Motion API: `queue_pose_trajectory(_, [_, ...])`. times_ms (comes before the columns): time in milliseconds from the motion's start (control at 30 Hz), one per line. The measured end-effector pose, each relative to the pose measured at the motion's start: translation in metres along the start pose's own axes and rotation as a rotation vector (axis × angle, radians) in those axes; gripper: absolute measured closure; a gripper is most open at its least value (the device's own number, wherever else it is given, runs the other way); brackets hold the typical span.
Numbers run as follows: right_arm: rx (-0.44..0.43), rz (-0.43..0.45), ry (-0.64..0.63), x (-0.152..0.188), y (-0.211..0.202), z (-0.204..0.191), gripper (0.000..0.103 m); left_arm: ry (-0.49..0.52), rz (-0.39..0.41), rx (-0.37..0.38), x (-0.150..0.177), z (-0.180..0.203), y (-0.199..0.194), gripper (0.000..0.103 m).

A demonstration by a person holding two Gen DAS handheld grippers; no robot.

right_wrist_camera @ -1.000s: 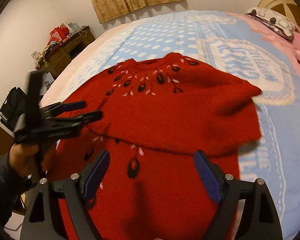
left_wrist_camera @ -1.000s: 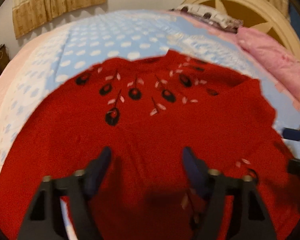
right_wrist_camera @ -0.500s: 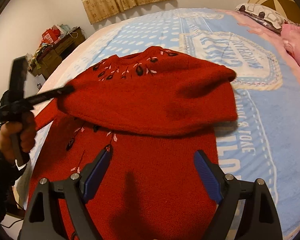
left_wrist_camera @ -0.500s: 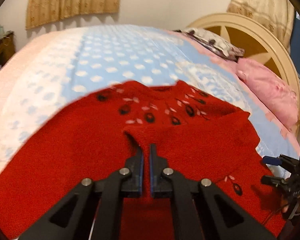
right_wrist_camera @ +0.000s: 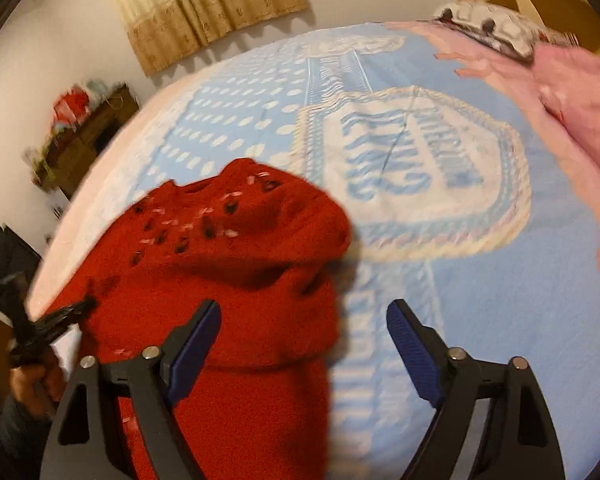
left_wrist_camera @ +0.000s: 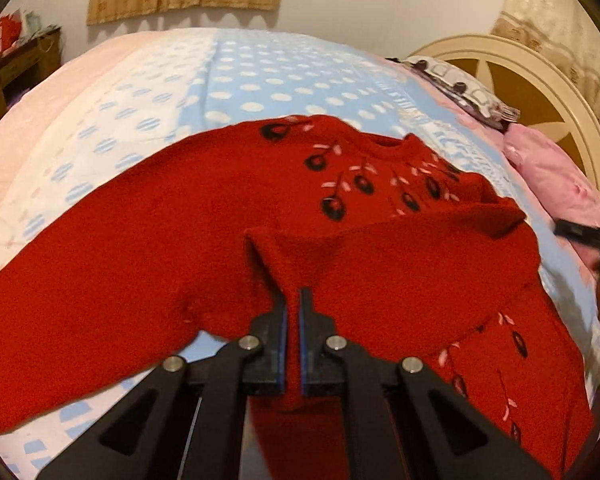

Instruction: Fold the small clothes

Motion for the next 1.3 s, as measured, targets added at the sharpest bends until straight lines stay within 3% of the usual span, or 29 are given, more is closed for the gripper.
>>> queue_pose_trajectory(33, [0.091,-0.016,-0.029,-0.006,0.009,0.006,0.041,0.010,0.009,-0.001,-0.001,0.003,-0.002,0.098])
queue_pose_trajectory(67, [0.123,-0.034,-0.032,-0.008,0.016,0.011,0.047,0.024,0.019,0.001,-0.001,0.006,-0.004,0.098])
queue_pose_trajectory(200, [-0.012,-0.124,-0.008,-0.007,0.048,0.020,0.048,0.063,0.035,0.009,-0.005,0.018,-0.007,0.098])
queue_pose_trajectory(300, [0.043,-0.098,-0.067,-0.005,0.053,0.015,0.048,0.065,0.017,0.009,-0.003,0.021,0.001,0.098])
queue_pose_trajectory(400, [-0.084,-0.087,0.127,-0.009,0.051,0.035,0.048,0.059,0.003,0.012,0.002,0.021,0.006,0.098])
queue_pose_trajectory(533, [-0.257,0.000,0.341,-0.019,0.034,0.060,0.048,0.044,0.002,0.012,0.004,0.016,0.009,0.098])
queue_pose_trajectory(633, [-0.262,-0.020,0.405,-0.019,0.042,0.062,0.050,0.042,0.001,0.014,0.005,0.016,0.010,0.098])
queue_pose_trajectory(767, [-0.302,-0.036,0.501,-0.017,0.062,0.066,0.065,0.035,0.009,0.020,0.007,0.015,0.009,0.098])
queue_pose_trajectory(900, [-0.396,-0.017,0.607,-0.016,0.074,0.074,0.079,0.027,0.008,0.029,0.008,0.014,0.009,0.098])
queue_pose_trajectory(1033, [-0.407,0.023,0.586,-0.023,0.065,0.071,0.086,0.028,0.010,0.035,0.009,0.014,0.009,0.098])
queue_pose_trajectory(1133, [-0.369,0.070,0.550,-0.033,0.050,0.069,0.099,0.020,0.011,0.043,0.009,0.013,0.009,0.098])
queue_pose_trajectory(1200, [-0.332,0.119,0.528,-0.045,0.036,0.070,0.100,0.012,0.011,0.049,0.009,0.012,0.008,0.098])
queue_pose_trajectory(1300, [-0.335,0.123,0.504,-0.064,0.029,0.067,0.102,0.001,0.010,0.053,0.010,0.010,0.008,0.098])
Point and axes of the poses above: each gripper's, at about its wrist camera, not at the fingertips, and y roughly the way its jaws point, z to its right, x to its underside, the point moved 4 cm from there along y, roughly the way its jaws point, and after that the axes turned 7 degrees about -x, right-handed, at the moved point
